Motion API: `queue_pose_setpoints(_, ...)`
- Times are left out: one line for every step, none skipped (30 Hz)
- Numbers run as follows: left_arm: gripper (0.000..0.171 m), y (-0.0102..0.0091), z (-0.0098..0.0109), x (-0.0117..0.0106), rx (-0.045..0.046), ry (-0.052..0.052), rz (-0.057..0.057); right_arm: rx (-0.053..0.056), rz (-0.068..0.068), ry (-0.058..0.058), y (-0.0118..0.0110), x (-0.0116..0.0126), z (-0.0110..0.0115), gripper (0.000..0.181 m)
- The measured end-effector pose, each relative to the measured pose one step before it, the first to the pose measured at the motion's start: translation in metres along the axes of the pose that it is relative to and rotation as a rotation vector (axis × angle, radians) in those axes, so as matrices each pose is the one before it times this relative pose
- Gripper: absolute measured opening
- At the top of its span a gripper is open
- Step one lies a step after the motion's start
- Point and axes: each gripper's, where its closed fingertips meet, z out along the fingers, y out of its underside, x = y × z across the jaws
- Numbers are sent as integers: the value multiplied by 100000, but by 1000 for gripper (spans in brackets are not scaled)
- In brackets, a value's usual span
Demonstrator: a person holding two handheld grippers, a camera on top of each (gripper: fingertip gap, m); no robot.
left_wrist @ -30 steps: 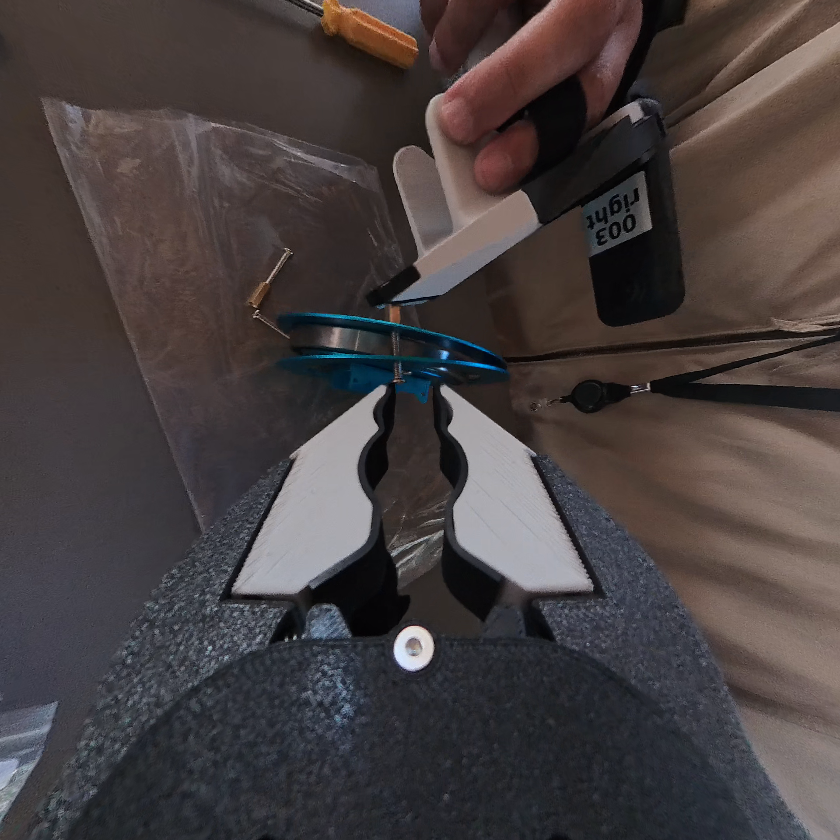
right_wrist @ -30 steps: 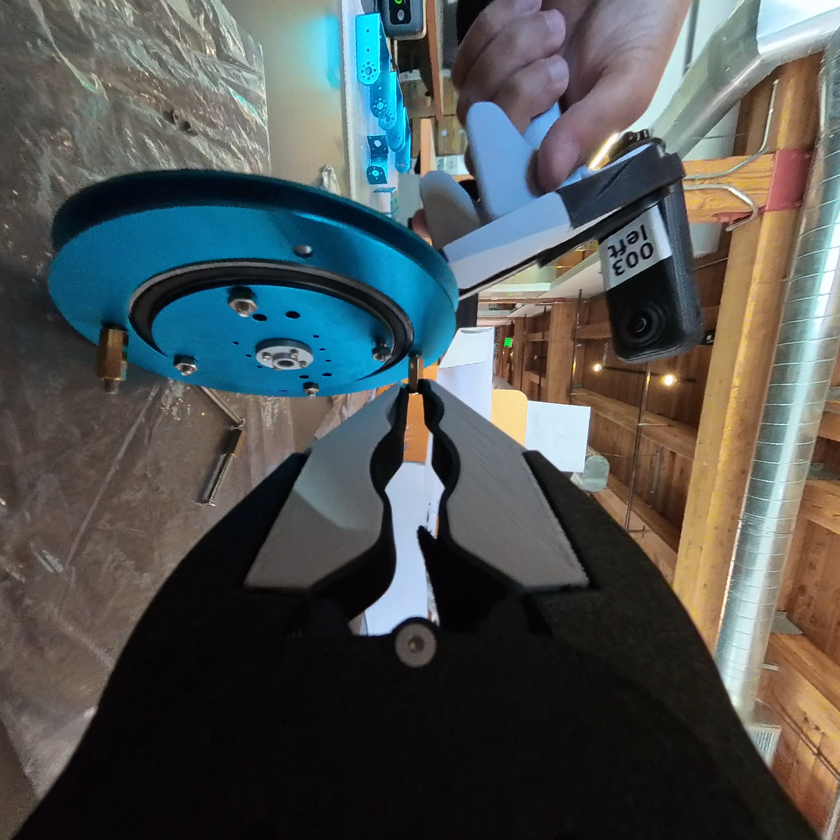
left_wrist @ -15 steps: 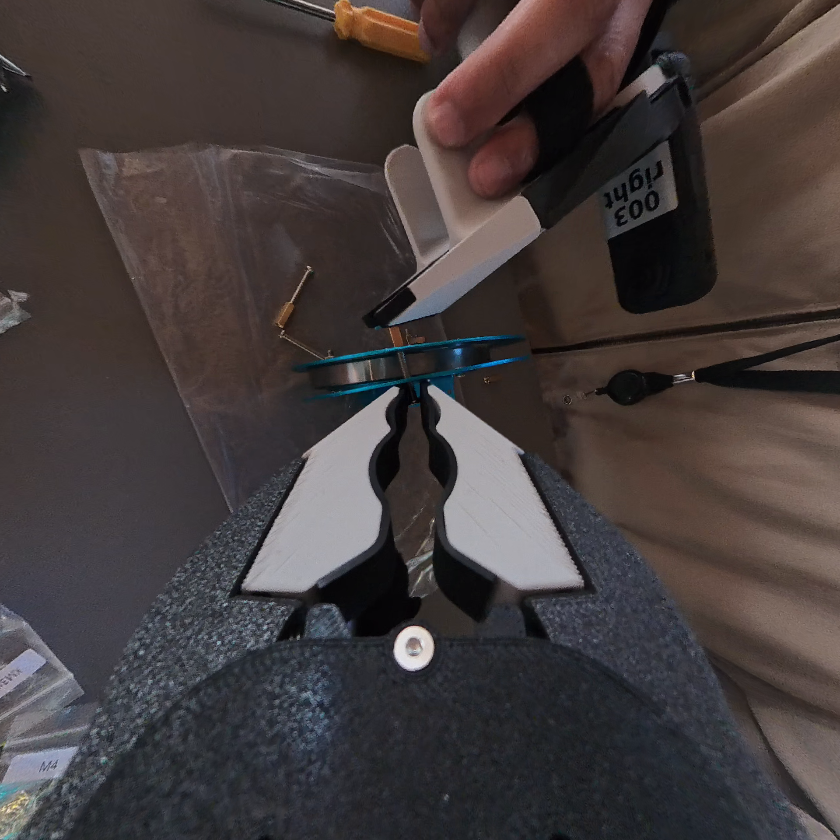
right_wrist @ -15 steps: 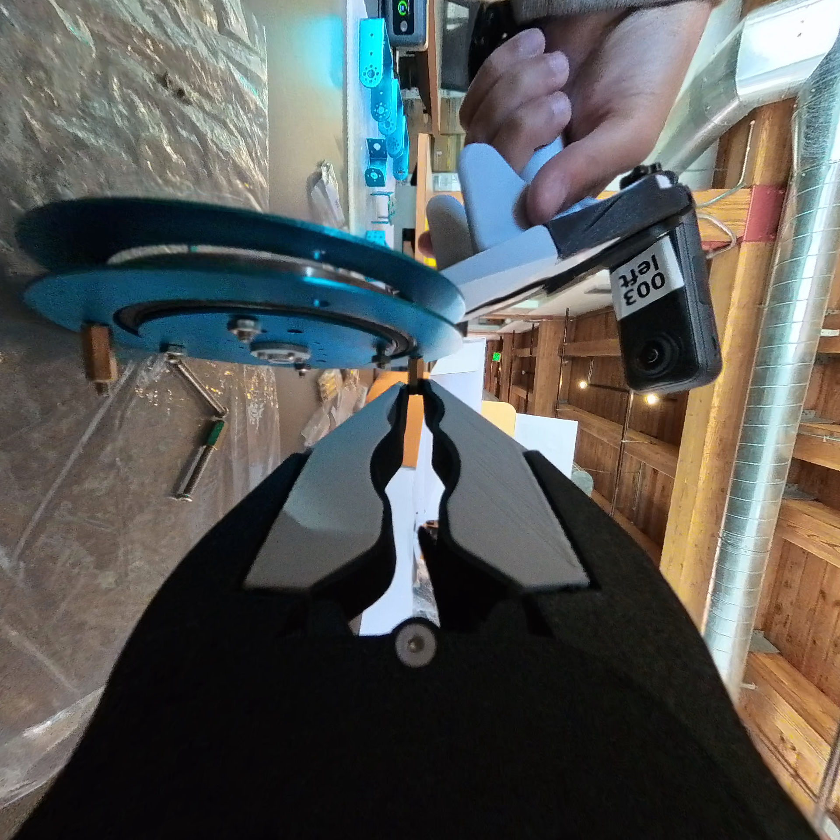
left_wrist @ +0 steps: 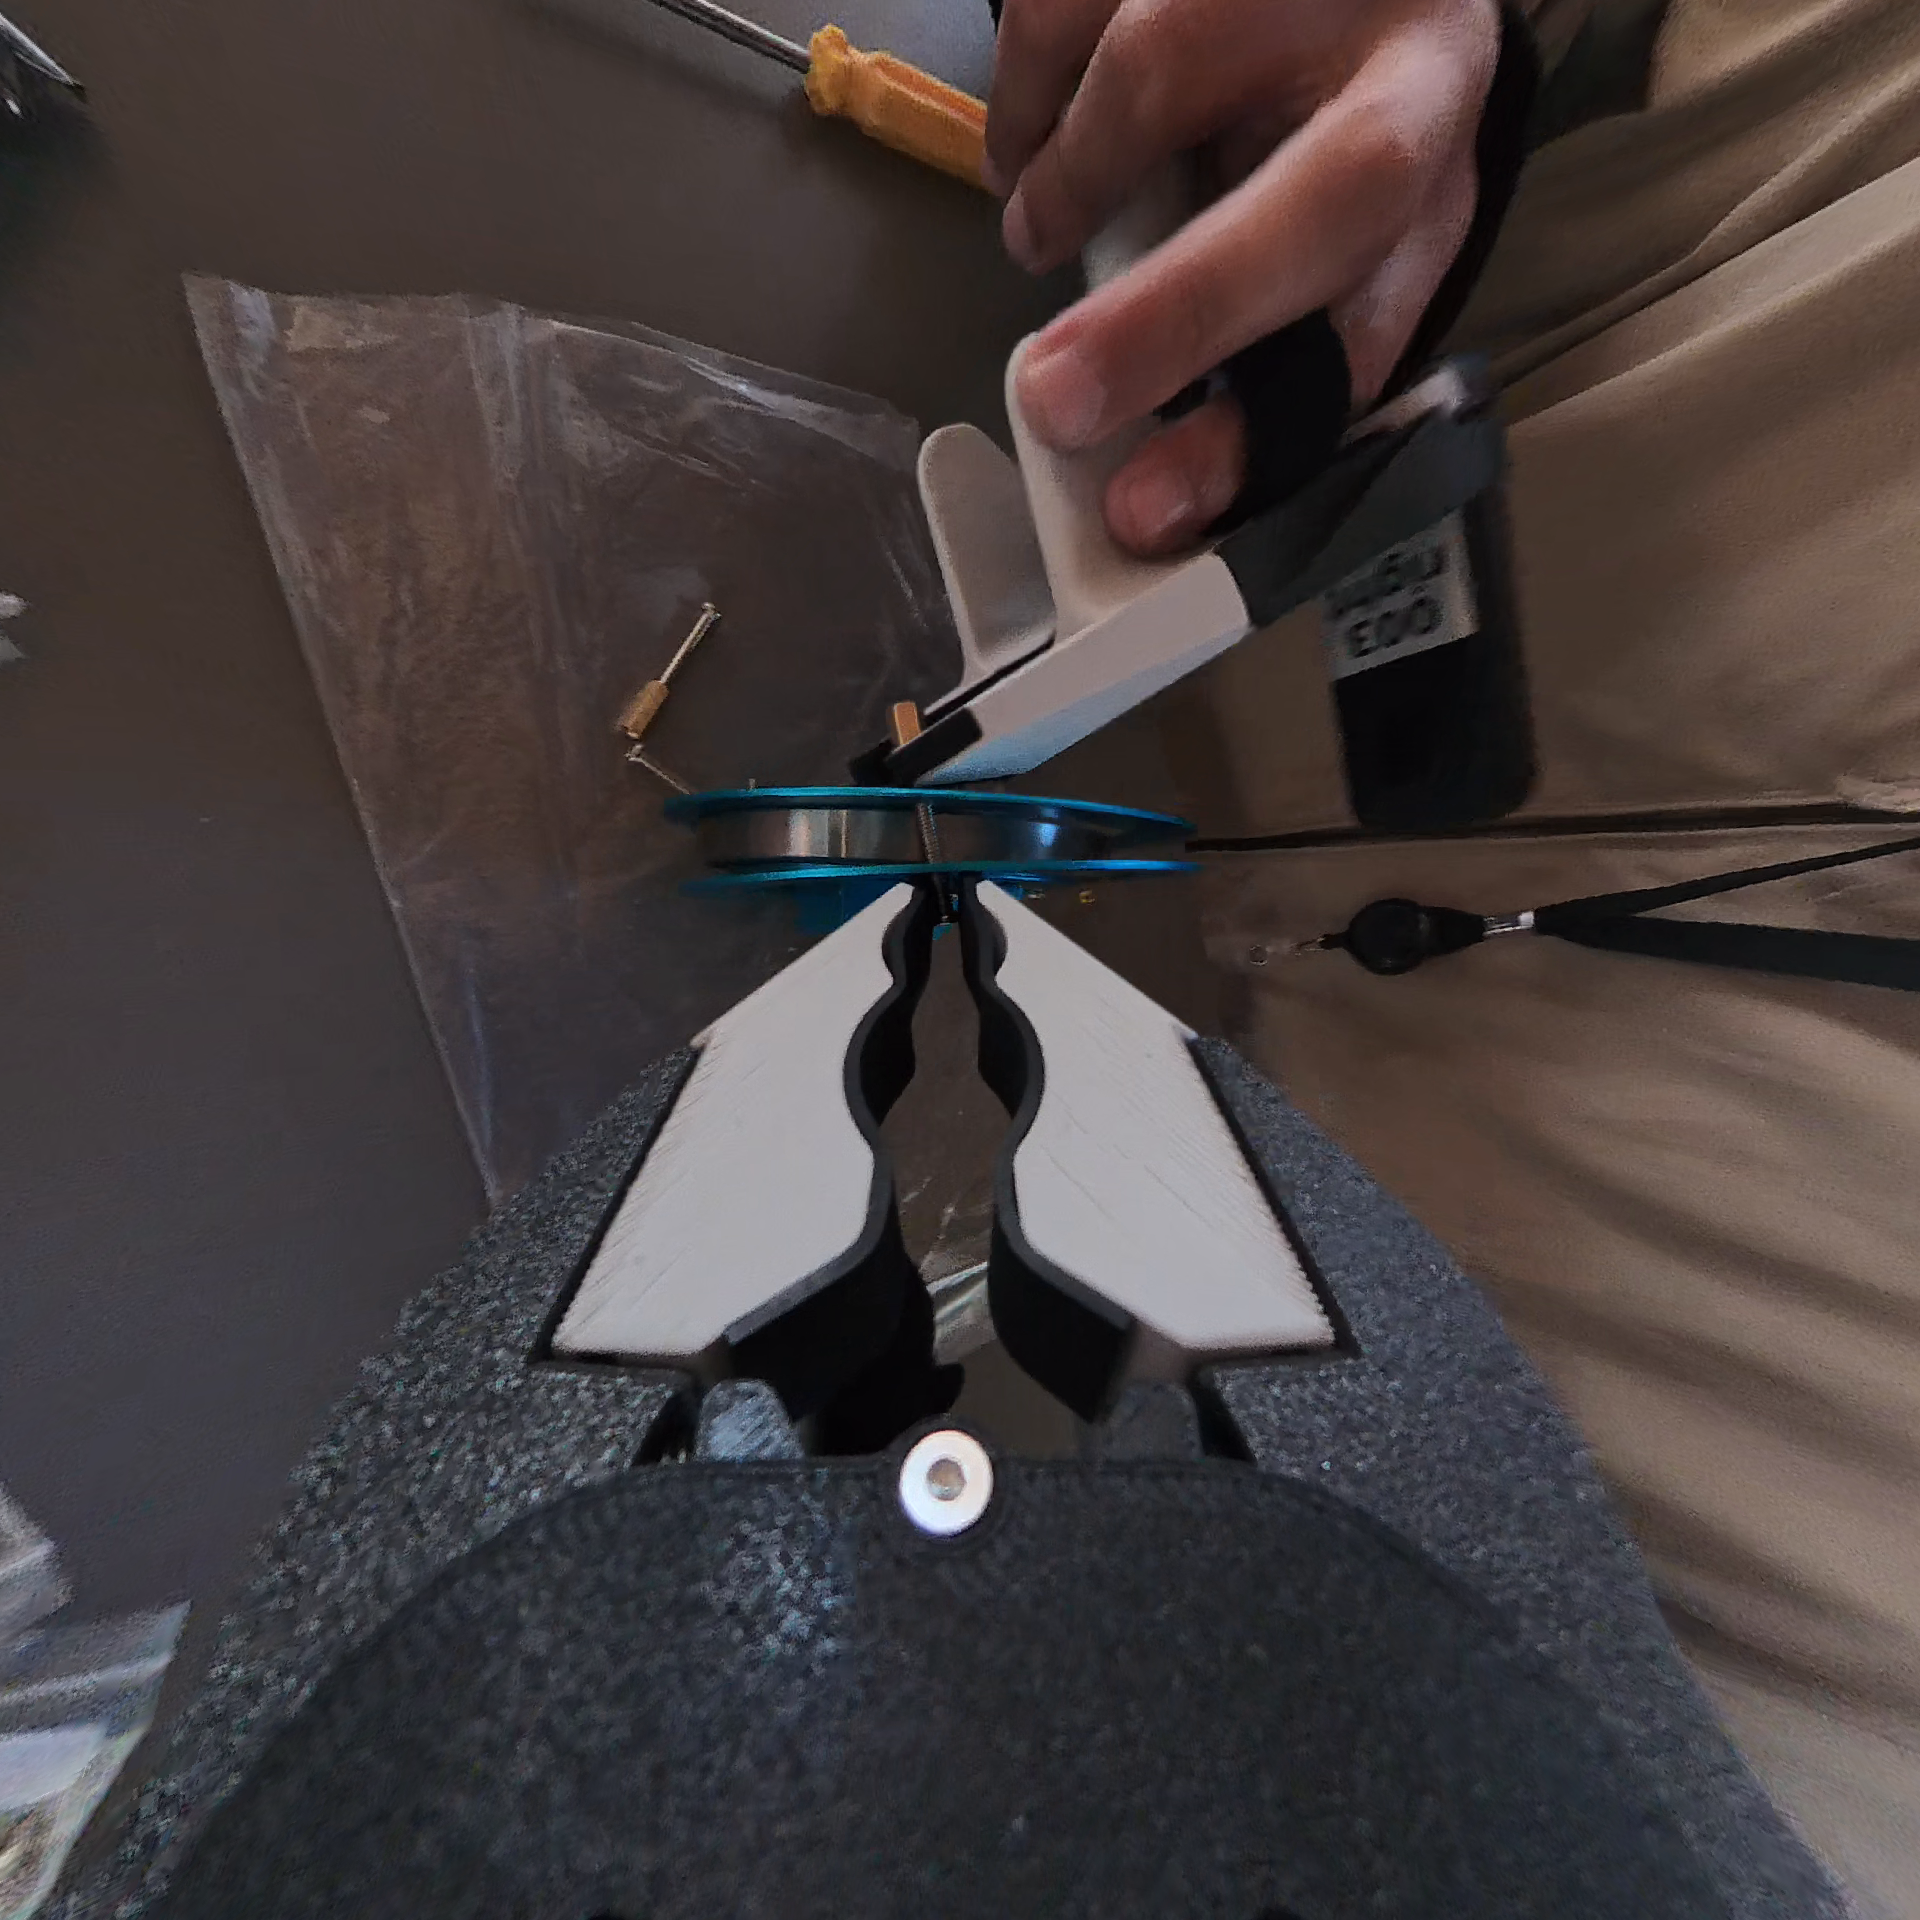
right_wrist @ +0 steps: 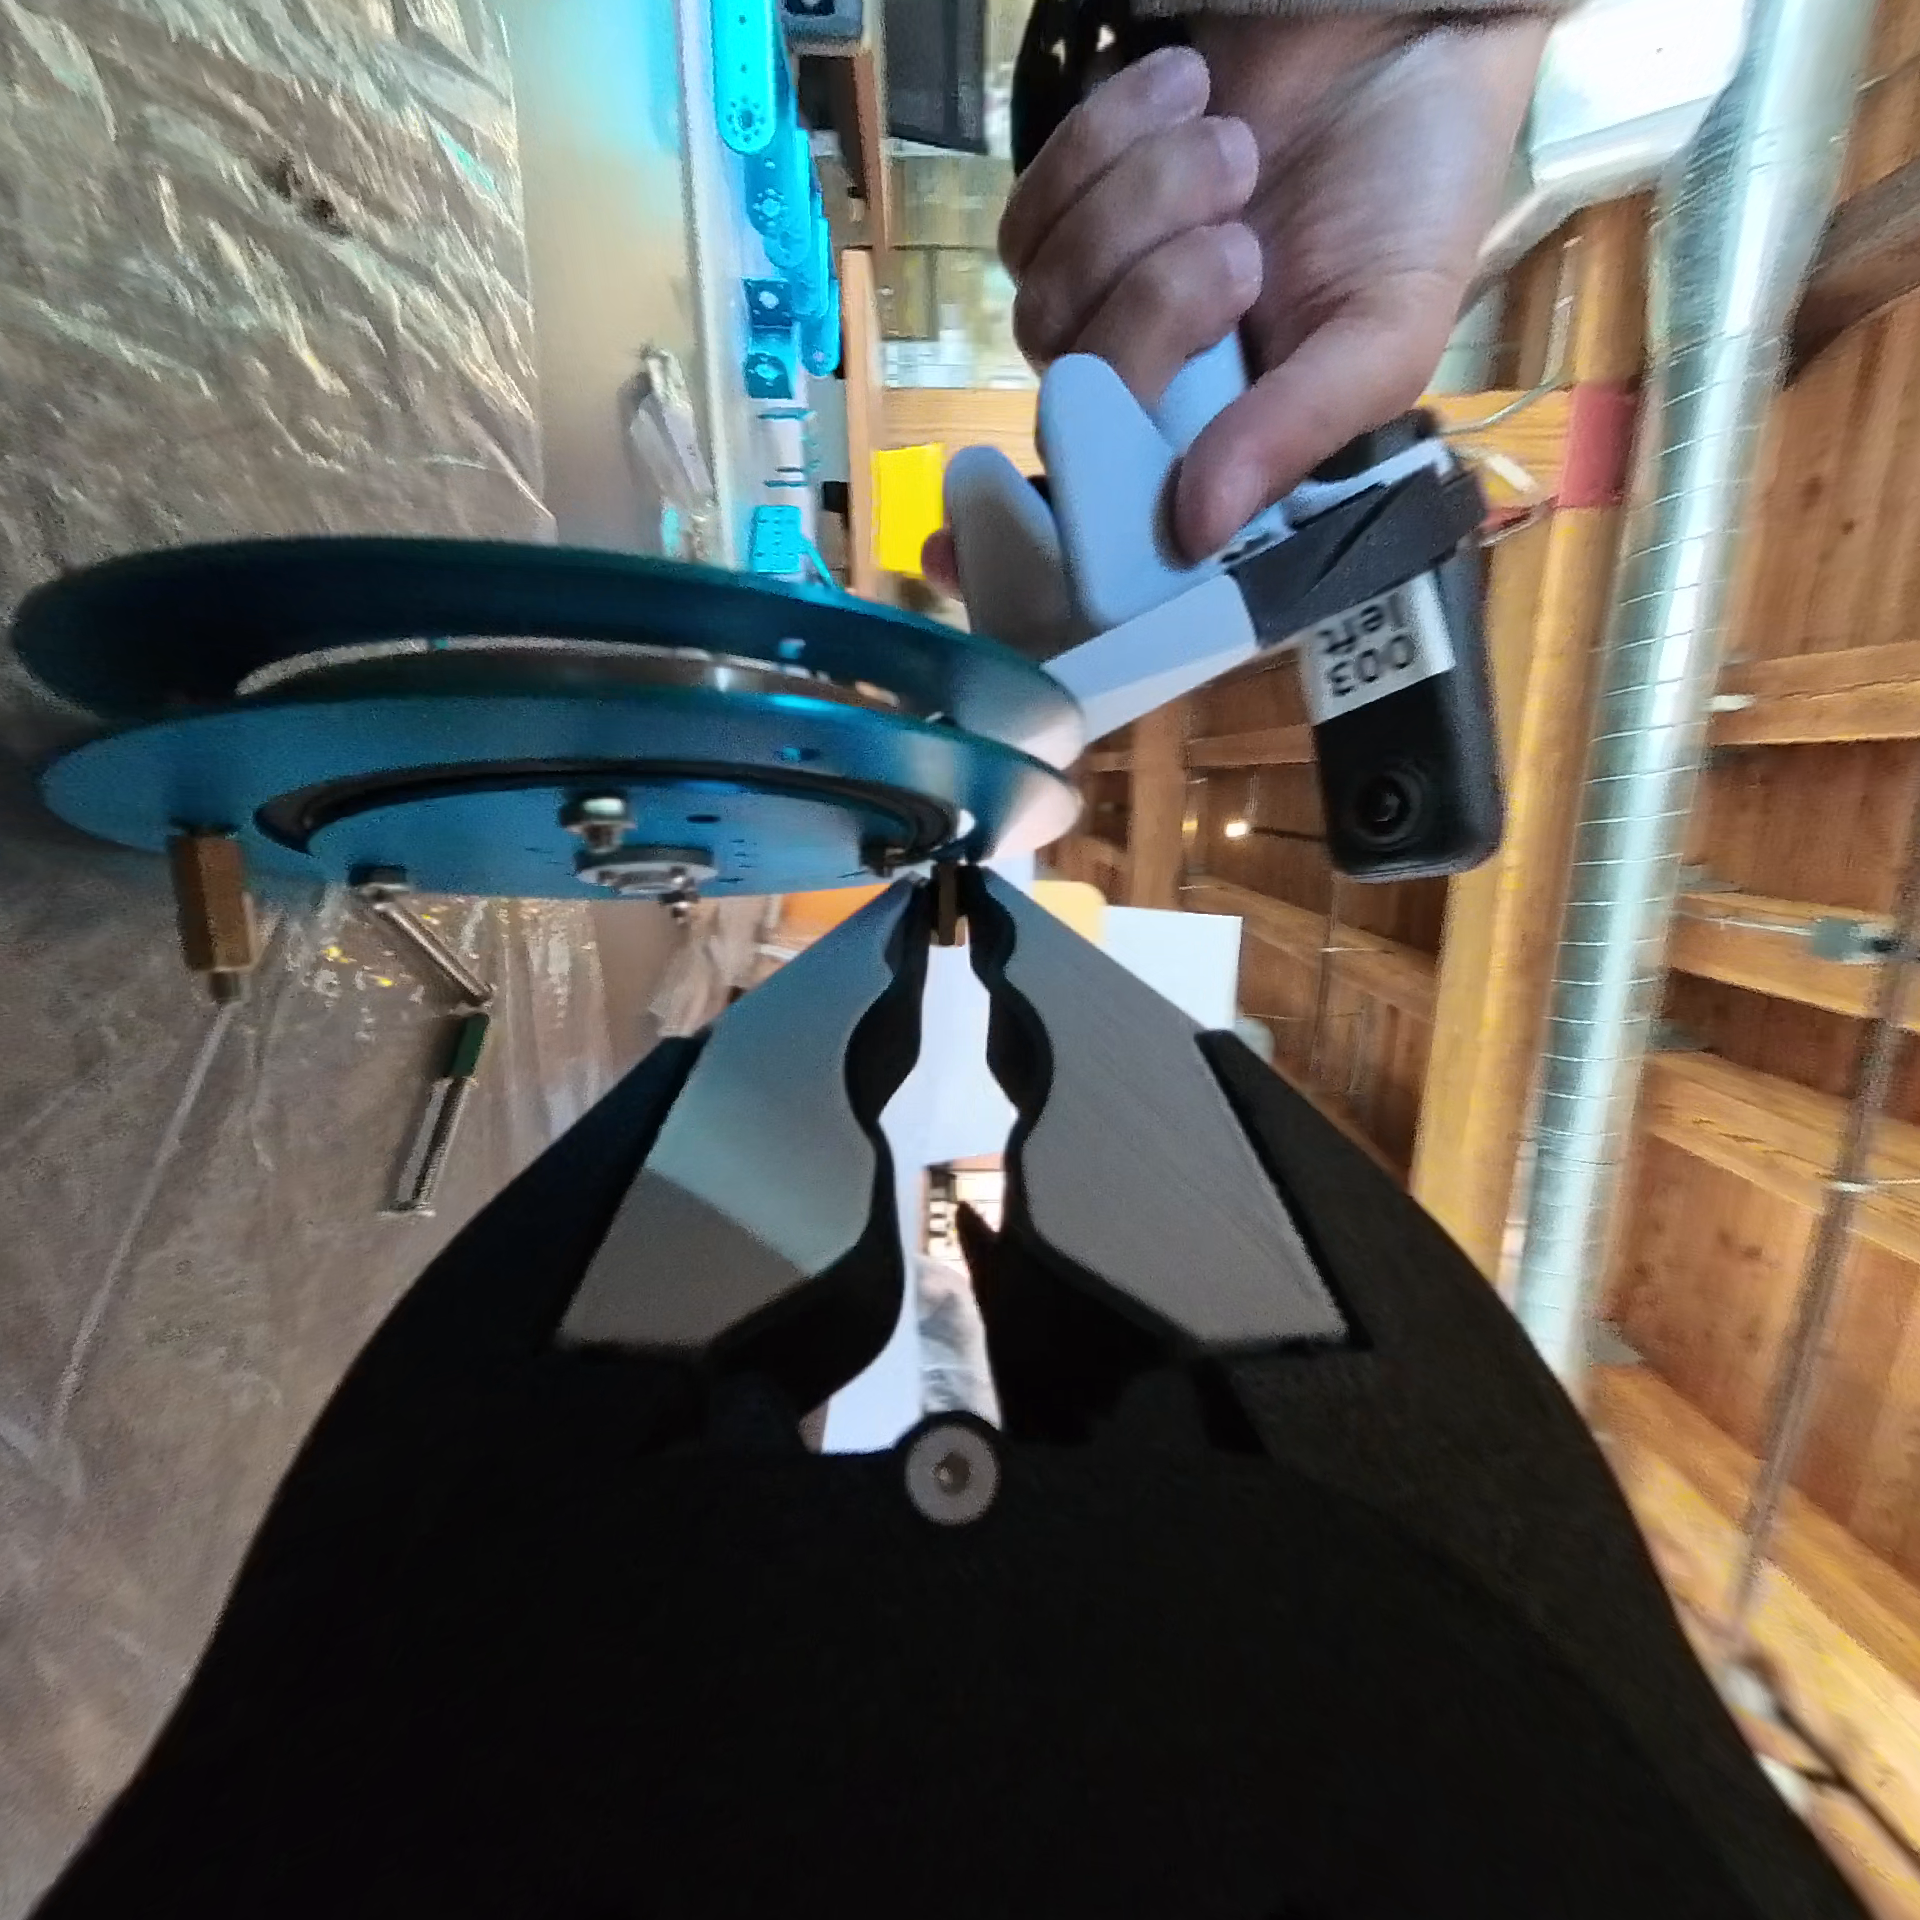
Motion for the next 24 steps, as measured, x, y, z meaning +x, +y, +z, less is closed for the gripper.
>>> queue_pose_setpoints(3, 14, -11, -121, -720, -4347, 3458, -503, 4730, -4951, -6, -66, 29, 5)
queue_pose_setpoints(3, -5, 9, -46, -792, -3922, 2489, -620, 4929, -5780, 49, -80, 20, 5)
queue_pose_setpoints(3, -25, 1, -82, -703, -4368, 2671, -104, 4864, -5771, 0, -66, -23, 4)
queue_pose_setpoints(3, -28, -2, -150, -720, -5649, 3764, -443, 4727, -5391, 58, -53, -2, 4)
queue_pose_setpoints(3, -31, -2, -29, -1052, -5366, 3404, -154, 3706, -4774, 31, -57, -19, 3)
queue_pose_setpoints(3, -23, 11, 71, -1001, -4855, 2931, 510, 3127, -4242, -52, -52, -100, 3)
queue_pose_setpoints(3, -19, 18, 59, -813, -5004, 3167, 427, 3036, -4258, -51, -85, -114, 3)
queue_pose_setpoints(3, -32, 18, 159, -733, -4241, 2941, 589, 3180, -5027, -77, -109, -157, 3)
queue_pose_setpoints(3, -54, -5, 238, -403, -3420, 2898, 936, 3776, -5939, -131, -146, -223, 3)
queue_pose_setpoints(3, -80, 0, 194, 119, -3197, 2515, 1297, 4048, -6495, -163, -191, -268, 3)
queue_pose_setpoints(3, -110, 30, 118, 556, -3556, 2464, 1122, 3769, -6221, -85, -200, -238, 4)
queue_pose_setpoints(3, -115, 32, 106, 667, -3183, 2162, 816, 3446, -5818, -26, -171, -187, 4)
queue_pose_setpoints(3, -86, 47, -12, 467, -3526, 2148, 348, 3421, -5509, 14, -140, -129, 4)
queue_pose_setpoints(3, -72, 76, -174, 380, -4369, 2357, -504, 4134, -5033, 70, -83, -36, 4)
queue_pose_setpoints(3, -34, 117, -141, 76, -4222, 2290, -1133, 3113, -4502, 147, -7, -10, 4)
queue_pose_setpoints(3, -31, 81, -138, -15, -4049, 2125, -786, 2144, -4303, 79, -19, -28, 4)
queue_pose_setpoints(3, -17, 80, -152, 2, -4113, 2105, -1145, 2670, -3936, 104, -8, 8, 4)
queue_pose_setpoints(3, -27, 49, -64, 55, -3223, 1683, -1088, 2177, -3689, 76, -27, -5, 4)
queue_pose_setpoints(3, -51, 40, -57, 356, -3100, 971, -782, 1791, -3546, 28, -73, -42, 4)
queue_pose_setpoints(3, -31, 43, -103, 362, -3883, 1334, -1027, 2400, -3515, 60, -59, -18, 4)
queue_pose_setpoints(3, -50, 47, -46, 250, -4337, 1950, -1137, 3130, -4343, 40, -102, -48, 4)
queue_pose_setpoints(3, -47, 79, -96, -6, -5409, 3082, -1066, 2995, -4634, 47, -114, -70, 4)
queue_pose_setpoints(3, -23, 87, -147, -792, -6429, 4965, -1510, 4461, -5103, 92, -72, -44, 4)
queue_pose_setpoints(2, -21, 68, -147, -1232, -6887, 6169, -1370, 4801, -5637, 47, -87, -46, 4)
